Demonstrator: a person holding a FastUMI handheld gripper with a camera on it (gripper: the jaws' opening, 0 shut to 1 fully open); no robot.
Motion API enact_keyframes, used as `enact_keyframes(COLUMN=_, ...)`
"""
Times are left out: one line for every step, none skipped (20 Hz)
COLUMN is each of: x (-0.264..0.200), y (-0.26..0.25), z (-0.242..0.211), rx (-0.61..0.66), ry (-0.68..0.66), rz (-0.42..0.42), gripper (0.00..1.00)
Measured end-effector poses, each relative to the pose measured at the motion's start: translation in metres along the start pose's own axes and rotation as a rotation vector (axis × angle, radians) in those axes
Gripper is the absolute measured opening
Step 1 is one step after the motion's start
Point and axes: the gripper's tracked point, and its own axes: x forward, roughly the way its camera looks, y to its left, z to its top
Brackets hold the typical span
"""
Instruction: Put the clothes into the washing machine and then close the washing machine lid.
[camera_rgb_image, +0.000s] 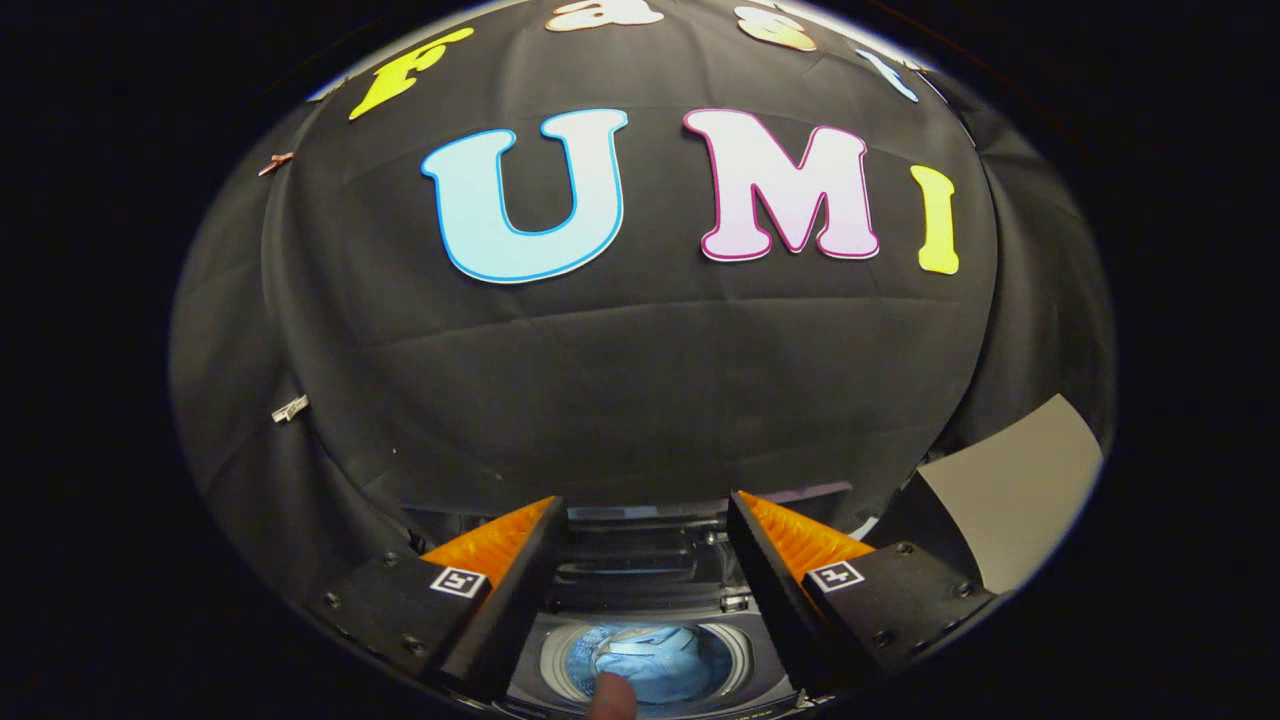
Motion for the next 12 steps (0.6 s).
enact_keyframes(x=0.006, y=0.003, z=-0.003, rx=0.004, ry=0.015, rz=0.004, gripper=1.00)
enact_keyframes(x=0.017, y=0.009, z=-0.004, rx=0.001, ry=0.024, rz=0.010, gripper=1.00)
enact_keyframes(x=0.025, y=0.009, z=-0.008, rx=-0.014, ry=0.043, rz=-0.001, gripper=1.00)
enact_keyframes(x=0.034, y=0.010, z=-0.013, rx=-0.036, ry=0.061, rz=-0.015, gripper=1.00)
enact_keyframes(x=0.038, y=0.008, z=-0.014, rx=-0.056, ry=0.060, rz=-0.033, gripper=1.00)
enact_keyframes(x=0.041, y=0.009, z=-0.014, rx=-0.079, ry=0.053, rz=-0.034, gripper=1.00)
enact_keyframes(x=0.044, y=0.010, z=-0.021, rx=-0.092, ry=0.072, rz=-0.033, gripper=1.00)
enact_keyframes(x=0.044, y=0.011, z=-0.016, rx=-0.091, ry=0.056, rz=-0.035, gripper=1.00)
enact_keyframes(x=0.044, y=0.011, z=-0.019, rx=-0.088, ry=0.069, rz=-0.034, gripper=1.00)
enact_keyframes(x=0.042, y=0.010, z=-0.020, rx=-0.077, ry=0.074, rz=-0.031, gripper=1.00)
enact_keyframes(x=0.041, y=0.010, z=-0.020, rx=-0.076, ry=0.074, rz=-0.027, gripper=1.00)
enact_keyframes(x=0.040, y=0.009, z=-0.021, rx=-0.073, ry=0.076, rz=-0.028, gripper=1.00)
